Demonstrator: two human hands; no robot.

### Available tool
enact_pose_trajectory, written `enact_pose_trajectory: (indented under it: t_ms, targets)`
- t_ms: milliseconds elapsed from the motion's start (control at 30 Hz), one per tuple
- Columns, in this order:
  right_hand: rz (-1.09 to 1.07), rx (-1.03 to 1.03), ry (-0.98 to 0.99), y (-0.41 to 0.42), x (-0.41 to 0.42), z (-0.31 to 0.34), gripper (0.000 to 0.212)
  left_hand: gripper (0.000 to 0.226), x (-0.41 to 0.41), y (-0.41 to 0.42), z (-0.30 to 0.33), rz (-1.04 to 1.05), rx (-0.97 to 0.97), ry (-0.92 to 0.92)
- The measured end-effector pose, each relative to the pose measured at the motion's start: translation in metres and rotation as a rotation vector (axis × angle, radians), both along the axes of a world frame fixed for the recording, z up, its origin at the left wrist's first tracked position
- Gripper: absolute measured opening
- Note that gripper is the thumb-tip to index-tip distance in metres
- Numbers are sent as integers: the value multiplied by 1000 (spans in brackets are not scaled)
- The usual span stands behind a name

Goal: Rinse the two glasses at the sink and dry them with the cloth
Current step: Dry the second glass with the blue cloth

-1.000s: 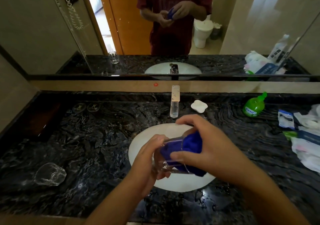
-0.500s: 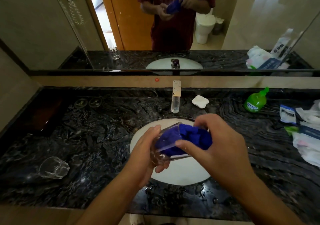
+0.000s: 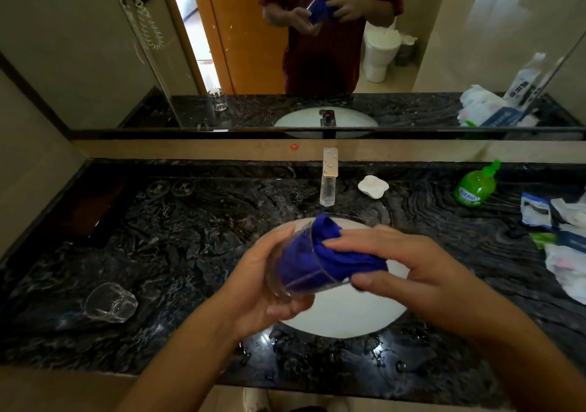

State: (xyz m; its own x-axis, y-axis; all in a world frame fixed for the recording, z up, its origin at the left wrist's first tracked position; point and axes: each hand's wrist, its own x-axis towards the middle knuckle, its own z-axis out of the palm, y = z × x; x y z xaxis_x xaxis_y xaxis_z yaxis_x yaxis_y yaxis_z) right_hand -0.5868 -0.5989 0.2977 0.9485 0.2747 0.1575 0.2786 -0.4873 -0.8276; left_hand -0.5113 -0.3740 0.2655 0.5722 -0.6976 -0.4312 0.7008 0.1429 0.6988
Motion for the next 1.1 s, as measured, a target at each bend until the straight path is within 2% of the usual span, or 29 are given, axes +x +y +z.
enact_pose_trajectory:
  t_ms: [67,167,300,400,467,567,633,700,800,867,900,967,1033,1100]
  targets:
    - [41,-14,2,-7,2,5,41,33,-5,-4,-3,-37,-31,61]
    - [64,-232,-163,-3,4,8,41,28,-8,-8,-4,8,-22,137]
    - [98,-476,-353,14,6,4,37,32,-10,-5,-7,-34,89,123]
    - [0,-502,-404,28,3,-6,40,40,-11,-3,-4,-18,123,78]
    - [-99,-448,-369,35,1,-13,40,44,-14,-4,3,51,187,-3]
    - [-277,-229,-194,44,-3,-22,35,35,-19,-5,9,165,336,-268]
    - [-371,47,14,51,-5,-27,28,33,-20,-7,12,189,378,-476]
    - [-451,317,205,57,-5,-29,10,36,-19,-7,10,192,401,-719]
    - [-537,683,584,64,-7,-27,17,29,-15,0,5,140,560,-1179]
    - [-550,871,750,65,-11,-25,20,33,-12,4,5,82,598,-1367]
    - [-537,893,757,63,-13,-24,20,33,-10,4,5,75,572,-1357]
    - [-494,798,646,62,-14,-20,21,30,-6,2,6,127,491,-1184]
    - [-477,616,457,58,-14,-15,21,32,-5,-4,7,201,410,-962]
    - [-423,313,183,50,-16,-12,21,37,-3,-8,7,246,342,-757]
